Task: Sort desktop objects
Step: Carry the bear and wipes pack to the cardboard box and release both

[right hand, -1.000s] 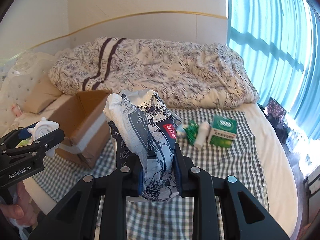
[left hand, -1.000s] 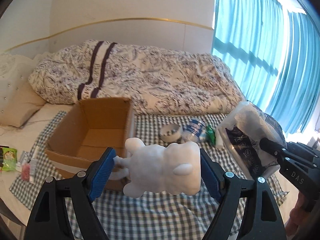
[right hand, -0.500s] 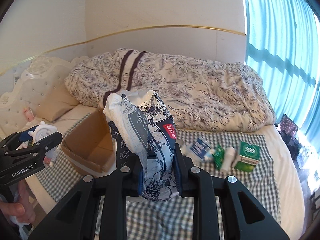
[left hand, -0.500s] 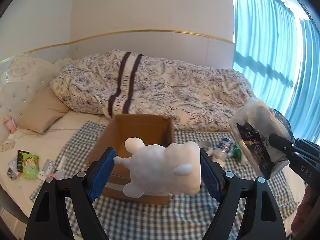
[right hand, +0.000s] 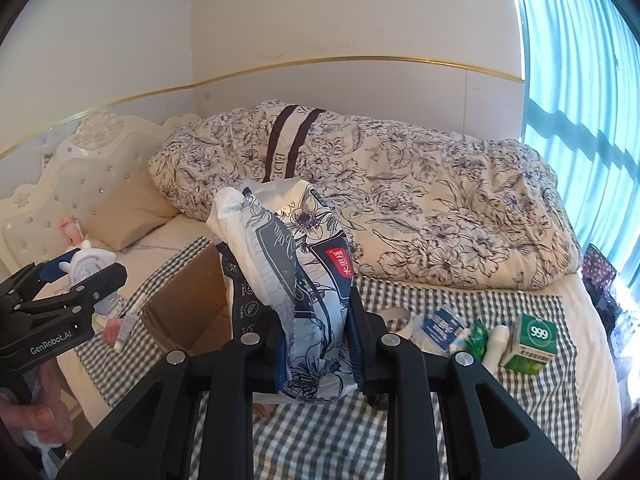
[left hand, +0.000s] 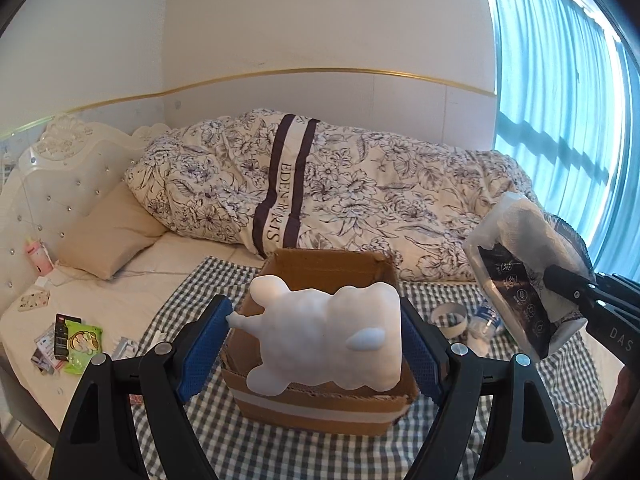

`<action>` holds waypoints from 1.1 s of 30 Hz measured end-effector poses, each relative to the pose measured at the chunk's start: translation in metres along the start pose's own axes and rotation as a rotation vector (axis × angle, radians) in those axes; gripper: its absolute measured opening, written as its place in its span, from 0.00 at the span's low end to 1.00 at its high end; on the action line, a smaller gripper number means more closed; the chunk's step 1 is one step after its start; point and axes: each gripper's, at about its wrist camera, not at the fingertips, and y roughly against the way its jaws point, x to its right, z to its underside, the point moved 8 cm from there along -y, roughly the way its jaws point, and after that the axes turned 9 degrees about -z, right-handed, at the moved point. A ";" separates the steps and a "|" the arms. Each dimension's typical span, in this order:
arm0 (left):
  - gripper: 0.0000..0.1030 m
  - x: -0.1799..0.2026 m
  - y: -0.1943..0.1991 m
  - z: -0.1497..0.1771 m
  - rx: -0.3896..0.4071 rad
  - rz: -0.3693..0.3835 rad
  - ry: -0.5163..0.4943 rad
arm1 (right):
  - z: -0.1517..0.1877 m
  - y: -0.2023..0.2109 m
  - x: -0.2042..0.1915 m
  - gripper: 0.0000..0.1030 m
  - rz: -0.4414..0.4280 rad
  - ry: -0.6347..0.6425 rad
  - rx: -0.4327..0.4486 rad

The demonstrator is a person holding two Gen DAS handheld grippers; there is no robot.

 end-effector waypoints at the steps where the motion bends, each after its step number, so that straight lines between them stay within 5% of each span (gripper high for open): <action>1: 0.80 -0.002 -0.004 -0.001 -0.004 -0.001 0.002 | -0.001 -0.004 -0.001 0.22 -0.003 0.002 -0.003; 33: 0.80 -0.003 -0.169 0.055 -0.247 0.012 -0.046 | 0.013 -0.167 -0.027 0.22 -0.061 0.056 -0.185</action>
